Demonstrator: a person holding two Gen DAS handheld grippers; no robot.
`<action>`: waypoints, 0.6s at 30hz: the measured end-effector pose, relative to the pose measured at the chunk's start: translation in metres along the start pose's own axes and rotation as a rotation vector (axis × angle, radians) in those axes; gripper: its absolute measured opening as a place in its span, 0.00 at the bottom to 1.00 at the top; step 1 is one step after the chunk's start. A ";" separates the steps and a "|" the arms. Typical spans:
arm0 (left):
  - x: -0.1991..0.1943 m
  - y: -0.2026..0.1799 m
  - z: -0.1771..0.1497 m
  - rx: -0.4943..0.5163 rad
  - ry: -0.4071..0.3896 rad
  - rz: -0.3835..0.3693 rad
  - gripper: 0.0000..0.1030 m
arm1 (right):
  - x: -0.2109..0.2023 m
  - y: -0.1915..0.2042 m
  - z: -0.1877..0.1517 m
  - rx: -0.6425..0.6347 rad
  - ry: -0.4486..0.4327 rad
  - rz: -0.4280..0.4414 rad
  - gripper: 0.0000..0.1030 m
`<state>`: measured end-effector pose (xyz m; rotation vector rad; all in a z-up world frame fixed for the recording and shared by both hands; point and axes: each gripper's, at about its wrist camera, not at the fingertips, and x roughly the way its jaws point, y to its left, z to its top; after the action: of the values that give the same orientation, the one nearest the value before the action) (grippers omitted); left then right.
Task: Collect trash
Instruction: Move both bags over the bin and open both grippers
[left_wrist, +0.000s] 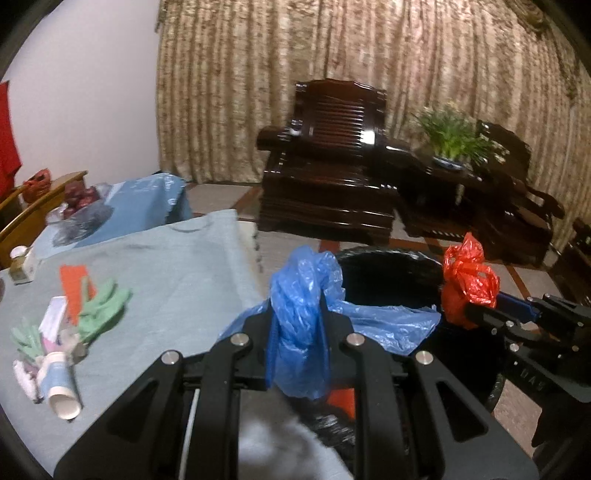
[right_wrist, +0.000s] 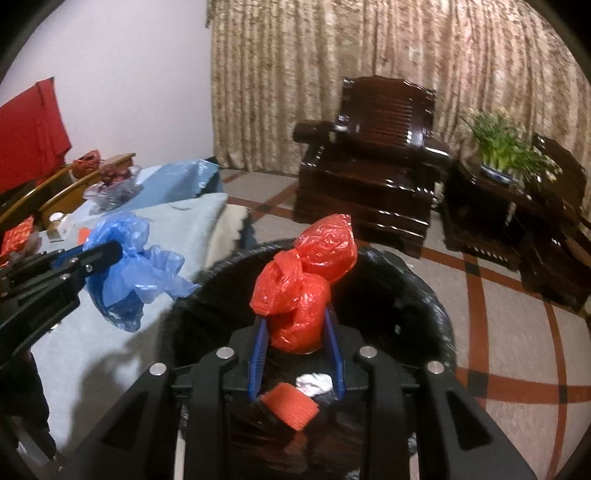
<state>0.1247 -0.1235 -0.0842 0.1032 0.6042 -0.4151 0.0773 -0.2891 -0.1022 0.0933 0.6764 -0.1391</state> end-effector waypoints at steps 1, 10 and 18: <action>0.004 -0.005 0.000 0.008 0.003 -0.009 0.17 | 0.002 -0.004 -0.002 0.008 0.005 -0.005 0.28; 0.034 -0.032 0.005 0.031 0.036 -0.084 0.48 | 0.009 -0.027 -0.011 0.033 0.028 -0.048 0.39; 0.019 -0.010 0.004 0.005 -0.010 -0.034 0.84 | 0.004 -0.032 -0.012 0.052 0.004 -0.096 0.83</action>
<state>0.1370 -0.1398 -0.0921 0.0952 0.5959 -0.4499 0.0676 -0.3196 -0.1151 0.1107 0.6817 -0.2490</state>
